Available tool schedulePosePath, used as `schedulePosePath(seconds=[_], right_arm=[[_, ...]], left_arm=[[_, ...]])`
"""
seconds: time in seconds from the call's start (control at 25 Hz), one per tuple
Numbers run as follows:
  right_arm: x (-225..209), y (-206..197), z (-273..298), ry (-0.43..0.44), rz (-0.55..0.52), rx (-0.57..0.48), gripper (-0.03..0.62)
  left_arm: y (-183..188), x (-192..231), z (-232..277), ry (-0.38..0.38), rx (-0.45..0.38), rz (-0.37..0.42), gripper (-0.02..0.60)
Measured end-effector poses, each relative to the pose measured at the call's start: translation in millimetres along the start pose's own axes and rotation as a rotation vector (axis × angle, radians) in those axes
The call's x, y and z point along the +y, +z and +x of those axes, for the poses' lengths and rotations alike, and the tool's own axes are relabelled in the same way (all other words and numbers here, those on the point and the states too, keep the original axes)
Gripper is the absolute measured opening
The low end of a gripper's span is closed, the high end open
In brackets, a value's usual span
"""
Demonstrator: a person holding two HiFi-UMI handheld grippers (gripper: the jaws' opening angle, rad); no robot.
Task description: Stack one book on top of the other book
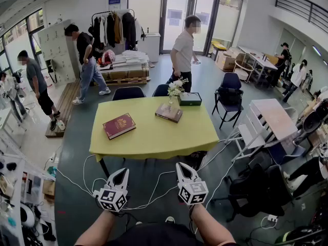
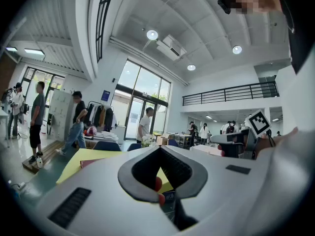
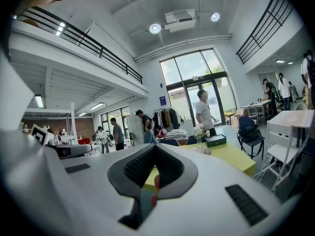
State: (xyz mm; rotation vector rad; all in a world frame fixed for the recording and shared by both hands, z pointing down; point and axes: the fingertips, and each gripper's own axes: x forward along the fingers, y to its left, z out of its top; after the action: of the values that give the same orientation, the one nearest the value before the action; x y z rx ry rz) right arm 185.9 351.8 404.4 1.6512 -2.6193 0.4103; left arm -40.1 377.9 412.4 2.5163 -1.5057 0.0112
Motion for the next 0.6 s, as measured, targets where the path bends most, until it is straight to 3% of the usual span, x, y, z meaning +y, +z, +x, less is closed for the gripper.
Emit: schedulePosePath(seconds=[0.6], right_arm=[[-17.3, 13.8, 1.8, -0.002, -0.03, -0.038, 0.015]], left_arm=[[4.8, -6.7, 30.5, 0.001, -0.006, -0.011, 0.008]])
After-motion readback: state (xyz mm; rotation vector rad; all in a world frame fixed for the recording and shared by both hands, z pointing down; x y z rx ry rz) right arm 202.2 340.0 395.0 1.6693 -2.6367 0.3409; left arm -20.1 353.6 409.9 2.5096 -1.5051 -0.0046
